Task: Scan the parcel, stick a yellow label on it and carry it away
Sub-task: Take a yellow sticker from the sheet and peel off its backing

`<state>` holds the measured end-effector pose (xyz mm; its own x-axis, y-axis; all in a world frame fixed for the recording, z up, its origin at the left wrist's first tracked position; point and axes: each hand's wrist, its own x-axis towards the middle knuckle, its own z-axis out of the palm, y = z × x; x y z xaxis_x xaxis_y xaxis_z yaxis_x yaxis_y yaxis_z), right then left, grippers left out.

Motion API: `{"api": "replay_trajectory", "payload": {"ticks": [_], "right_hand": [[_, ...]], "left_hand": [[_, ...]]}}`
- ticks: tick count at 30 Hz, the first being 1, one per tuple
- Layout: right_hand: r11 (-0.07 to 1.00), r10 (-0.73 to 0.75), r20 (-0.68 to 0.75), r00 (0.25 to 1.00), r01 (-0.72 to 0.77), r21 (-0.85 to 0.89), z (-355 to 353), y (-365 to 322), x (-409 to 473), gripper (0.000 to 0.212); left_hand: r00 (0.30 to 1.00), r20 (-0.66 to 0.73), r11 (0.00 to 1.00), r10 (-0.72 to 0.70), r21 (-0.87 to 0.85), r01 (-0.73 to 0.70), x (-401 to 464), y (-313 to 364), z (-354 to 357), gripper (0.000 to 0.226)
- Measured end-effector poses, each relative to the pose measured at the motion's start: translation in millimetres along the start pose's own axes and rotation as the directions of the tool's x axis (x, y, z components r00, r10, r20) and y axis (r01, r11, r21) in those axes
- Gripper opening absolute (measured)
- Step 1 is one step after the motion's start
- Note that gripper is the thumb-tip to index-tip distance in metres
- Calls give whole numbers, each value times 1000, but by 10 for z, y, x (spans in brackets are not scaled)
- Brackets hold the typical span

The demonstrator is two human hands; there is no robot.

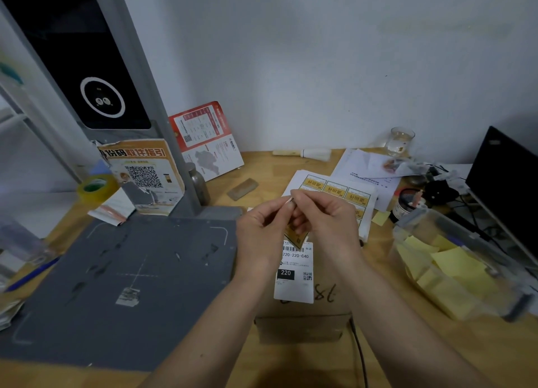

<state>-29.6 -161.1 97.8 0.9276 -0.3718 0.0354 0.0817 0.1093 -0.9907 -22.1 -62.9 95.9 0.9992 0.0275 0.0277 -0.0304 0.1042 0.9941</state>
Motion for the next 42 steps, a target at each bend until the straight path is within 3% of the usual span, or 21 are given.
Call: {"api": "replay_trajectory", "payload": {"ticks": [42], "right_hand": [[999, -51, 43, 998, 52, -11, -66, -22, -40, 15]], "left_hand": [[999, -39, 1000, -5, -8, 4, -67, 52, 23, 4]]}}
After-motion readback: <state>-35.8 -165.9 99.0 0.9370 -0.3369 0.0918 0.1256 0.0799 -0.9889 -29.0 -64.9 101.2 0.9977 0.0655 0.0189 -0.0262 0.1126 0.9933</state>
